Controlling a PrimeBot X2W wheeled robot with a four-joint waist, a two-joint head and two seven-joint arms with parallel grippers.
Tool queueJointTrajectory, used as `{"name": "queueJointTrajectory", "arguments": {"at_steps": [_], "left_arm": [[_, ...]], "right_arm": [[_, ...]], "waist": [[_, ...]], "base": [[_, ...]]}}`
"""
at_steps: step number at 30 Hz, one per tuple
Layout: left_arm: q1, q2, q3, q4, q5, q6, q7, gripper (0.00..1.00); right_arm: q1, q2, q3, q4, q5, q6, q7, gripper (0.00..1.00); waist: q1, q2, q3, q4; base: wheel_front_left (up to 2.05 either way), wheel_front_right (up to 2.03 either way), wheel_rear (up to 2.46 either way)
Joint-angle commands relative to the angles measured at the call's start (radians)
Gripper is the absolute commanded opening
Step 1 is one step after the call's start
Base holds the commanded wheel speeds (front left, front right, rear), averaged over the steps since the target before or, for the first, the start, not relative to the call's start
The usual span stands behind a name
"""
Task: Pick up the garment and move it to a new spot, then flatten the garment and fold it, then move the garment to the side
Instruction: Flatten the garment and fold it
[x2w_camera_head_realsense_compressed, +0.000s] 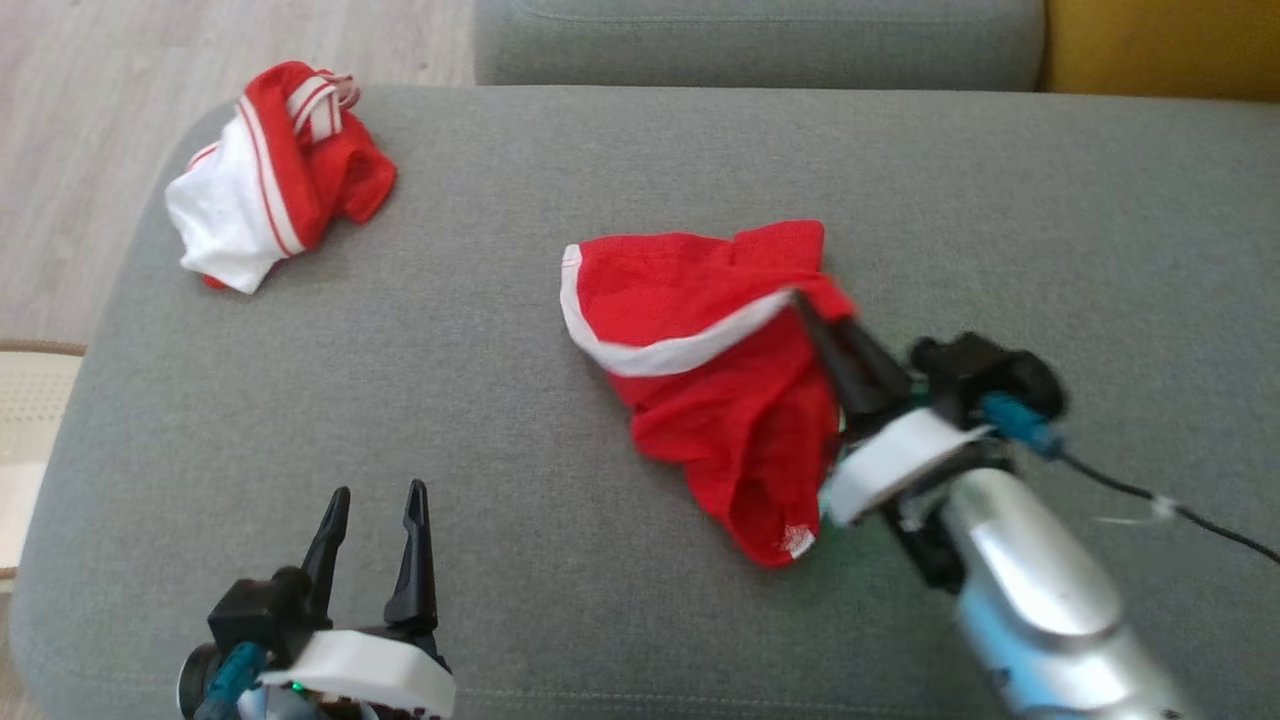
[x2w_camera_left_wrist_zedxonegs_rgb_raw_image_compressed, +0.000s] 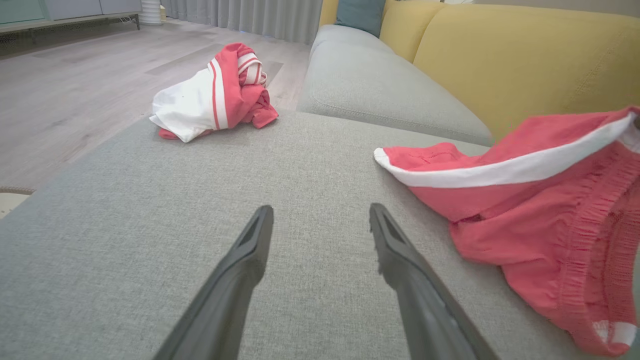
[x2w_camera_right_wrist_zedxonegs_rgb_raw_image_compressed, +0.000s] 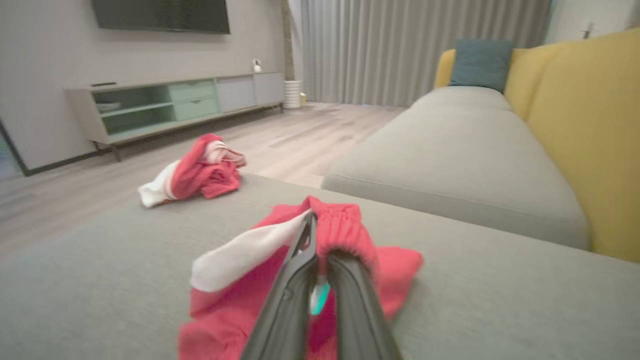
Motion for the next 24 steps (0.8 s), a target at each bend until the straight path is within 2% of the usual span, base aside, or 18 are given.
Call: {"name": "queueJointTrajectory", "arguments": {"at_steps": [1,8,16,24], "left_arm": [[-0.046,-0.004,0.030,-0.035,-0.003,0.009,-0.012,1.00],[-0.058,-0.004,0.022,-0.032,-0.003,0.008,-0.012,1.00],[-0.059,-0.004,0.018,-0.029,0.001,0.007,-0.012,1.00],[-0.061,-0.004,0.010,-0.022,0.004,0.005,-0.012,1.00]], "right_arm": [[0.004,-0.011,-0.016,-0.014,-0.011,0.008,0.000,0.00],[0.045,-0.087,-0.150,0.057,-0.057,0.008,0.009,0.00],[0.061,-0.151,-0.222,0.123,-0.080,0.008,0.023,0.00],[0.007,-0.195,-0.275,0.209,-0.135,0.008,0.013,0.00]], "waist": [[0.0000,0.0000,0.007,-0.009],[0.0000,0.0000,0.019,-0.026],[0.0000,0.0000,0.020,-0.032],[0.0000,0.0000,0.018,-0.038]], "base": [[0.00,0.00,0.00],[0.00,0.00,0.00],[0.00,0.00,0.00],[0.00,0.00,0.00]]}}
